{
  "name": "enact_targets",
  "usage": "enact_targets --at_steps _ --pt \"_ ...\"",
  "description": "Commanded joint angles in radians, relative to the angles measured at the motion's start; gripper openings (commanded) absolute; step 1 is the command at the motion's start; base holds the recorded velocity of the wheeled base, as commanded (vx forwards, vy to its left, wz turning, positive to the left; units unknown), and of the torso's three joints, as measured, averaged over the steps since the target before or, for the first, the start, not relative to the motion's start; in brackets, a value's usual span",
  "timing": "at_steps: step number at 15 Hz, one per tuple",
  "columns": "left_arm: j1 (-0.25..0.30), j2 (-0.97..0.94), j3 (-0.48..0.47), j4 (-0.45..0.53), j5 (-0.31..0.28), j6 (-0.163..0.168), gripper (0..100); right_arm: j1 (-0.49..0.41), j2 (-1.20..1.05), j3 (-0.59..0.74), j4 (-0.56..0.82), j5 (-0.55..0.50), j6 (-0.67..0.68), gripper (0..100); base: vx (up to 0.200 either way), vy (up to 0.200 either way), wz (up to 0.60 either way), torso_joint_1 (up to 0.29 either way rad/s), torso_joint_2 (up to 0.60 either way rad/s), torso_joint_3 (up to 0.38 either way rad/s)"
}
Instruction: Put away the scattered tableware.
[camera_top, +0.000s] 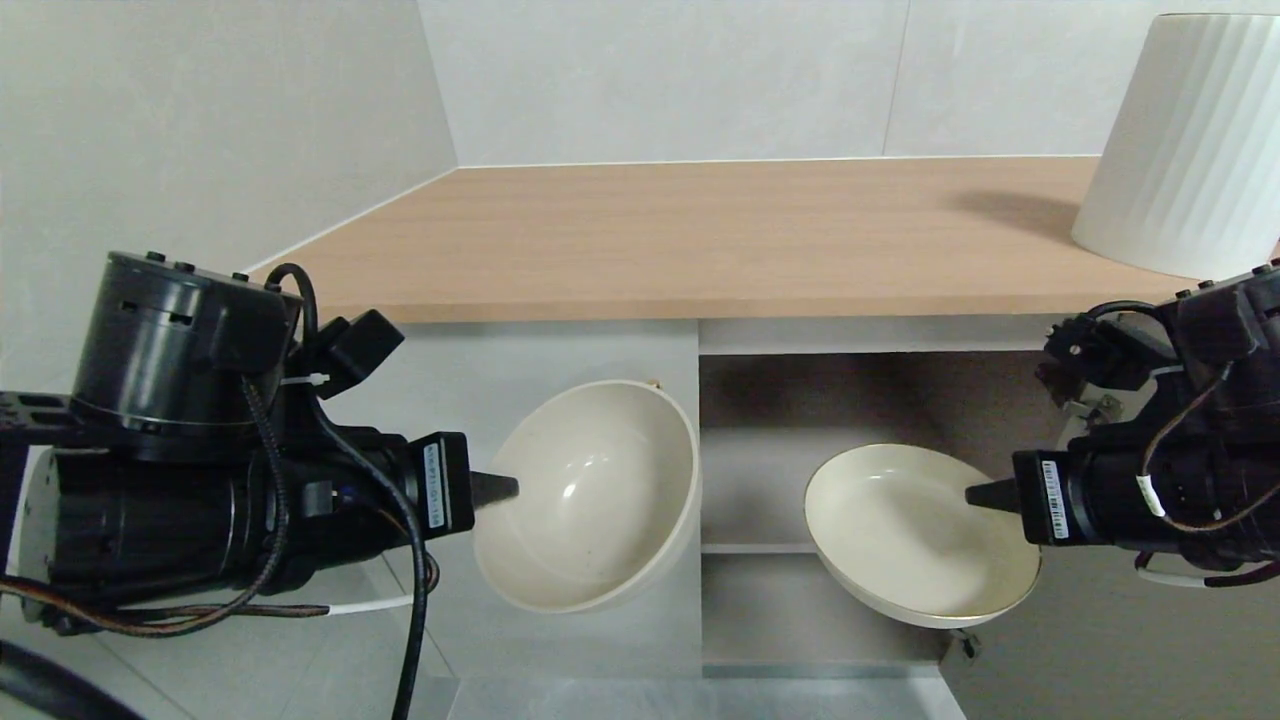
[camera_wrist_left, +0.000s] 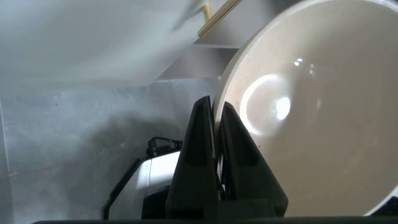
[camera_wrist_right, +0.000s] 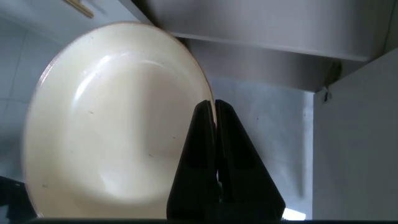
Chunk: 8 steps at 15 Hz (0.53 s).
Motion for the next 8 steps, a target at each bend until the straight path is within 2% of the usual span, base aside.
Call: enact_targets --at_steps 1,8 --pt "0.000 0.002 -0.001 -0.001 0.000 -0.001 0 0.000 0.002 0.000 0.000 0.000 0.000 0 0.000 0.000 0.00 -0.027 0.12 0.066" --pt "0.000 0.008 -0.001 -0.001 0.000 -0.001 0 0.000 0.028 0.000 -0.023 0.000 -0.001 0 0.000 0.000 0.00 -0.005 0.01 0.012"
